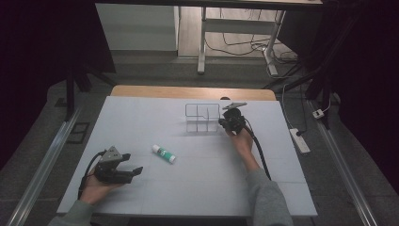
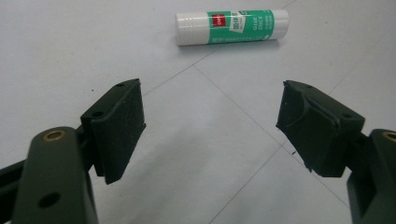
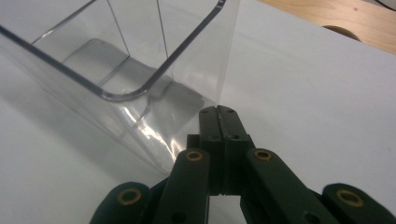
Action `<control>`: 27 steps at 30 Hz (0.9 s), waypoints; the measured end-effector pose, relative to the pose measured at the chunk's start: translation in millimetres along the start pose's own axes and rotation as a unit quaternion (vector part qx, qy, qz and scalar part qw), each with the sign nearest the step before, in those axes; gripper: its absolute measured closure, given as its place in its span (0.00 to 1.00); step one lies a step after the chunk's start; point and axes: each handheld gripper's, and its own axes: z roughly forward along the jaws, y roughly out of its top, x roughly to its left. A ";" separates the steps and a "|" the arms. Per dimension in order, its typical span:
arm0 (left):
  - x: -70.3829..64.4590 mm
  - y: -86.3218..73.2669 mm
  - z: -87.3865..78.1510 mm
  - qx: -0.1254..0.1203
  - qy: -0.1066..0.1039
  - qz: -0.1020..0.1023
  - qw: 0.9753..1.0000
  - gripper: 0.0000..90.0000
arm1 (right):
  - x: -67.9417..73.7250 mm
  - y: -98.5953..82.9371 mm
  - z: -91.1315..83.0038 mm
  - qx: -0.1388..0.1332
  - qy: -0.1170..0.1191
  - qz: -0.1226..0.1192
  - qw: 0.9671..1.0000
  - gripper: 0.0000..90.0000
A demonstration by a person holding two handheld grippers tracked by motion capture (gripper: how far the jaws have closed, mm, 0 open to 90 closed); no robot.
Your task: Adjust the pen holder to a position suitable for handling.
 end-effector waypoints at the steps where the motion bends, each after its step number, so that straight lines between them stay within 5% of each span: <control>1: 0.1 0.0 0.0 0.000 0.000 0.001 1.000 0.25 | 2.3 0.8 0.9 0.000 0.000 -0.003 1.000 0.99; 11: 0.5 0.1 0.0 0.001 0.000 0.001 1.000 0.25 | 19.3 8.9 10.0 -0.001 0.017 -0.015 1.000 0.99; 27: 1.4 -0.4 -0.3 0.002 0.000 0.001 1.000 0.25 | 25.9 15.8 12.2 0.013 0.034 -0.017 0.999 0.99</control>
